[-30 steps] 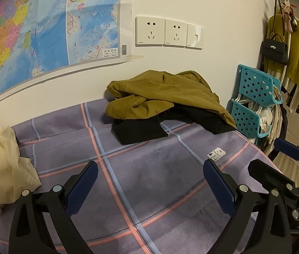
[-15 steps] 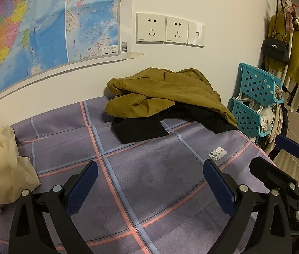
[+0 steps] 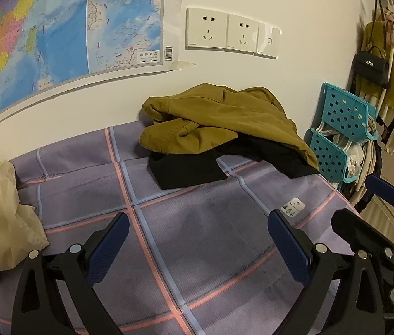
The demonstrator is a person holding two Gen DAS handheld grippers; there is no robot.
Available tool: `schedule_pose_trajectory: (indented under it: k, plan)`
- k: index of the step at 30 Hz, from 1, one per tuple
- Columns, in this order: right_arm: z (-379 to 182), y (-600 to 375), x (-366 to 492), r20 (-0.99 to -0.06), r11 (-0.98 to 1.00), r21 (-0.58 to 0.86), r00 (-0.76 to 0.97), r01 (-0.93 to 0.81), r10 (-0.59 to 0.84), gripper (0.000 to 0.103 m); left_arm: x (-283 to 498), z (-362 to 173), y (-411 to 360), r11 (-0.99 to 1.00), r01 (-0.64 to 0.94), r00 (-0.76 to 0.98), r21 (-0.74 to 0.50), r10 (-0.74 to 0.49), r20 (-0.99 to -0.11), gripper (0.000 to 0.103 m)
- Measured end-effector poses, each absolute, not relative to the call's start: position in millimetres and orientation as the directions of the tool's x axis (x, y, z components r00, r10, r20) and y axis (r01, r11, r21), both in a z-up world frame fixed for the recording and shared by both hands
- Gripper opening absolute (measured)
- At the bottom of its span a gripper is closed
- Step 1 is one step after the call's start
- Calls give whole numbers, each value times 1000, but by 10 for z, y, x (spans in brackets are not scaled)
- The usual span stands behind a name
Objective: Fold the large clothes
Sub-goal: 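Reach both tools to the olive shirt and close the right tool on it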
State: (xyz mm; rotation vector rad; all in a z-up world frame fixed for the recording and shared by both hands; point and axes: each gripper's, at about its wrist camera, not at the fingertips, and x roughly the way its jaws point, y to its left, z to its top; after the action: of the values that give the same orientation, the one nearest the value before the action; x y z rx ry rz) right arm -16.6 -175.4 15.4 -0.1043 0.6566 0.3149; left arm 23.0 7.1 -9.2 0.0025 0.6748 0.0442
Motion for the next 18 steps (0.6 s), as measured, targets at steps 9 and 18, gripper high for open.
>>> schedule_pose_trajectory:
  k: [9, 18]
  plan:
    - [158, -1570, 353, -630, 917, -72, 730, -393, 264, 97, 606, -158, 397, 993, -116, 728, -33, 62, -683, 96]
    - [-185, -1029, 1516, -701, 854, -224, 687, -469, 193, 97, 1073, -272, 719, 979, -204, 703, -20, 132, -699, 96]
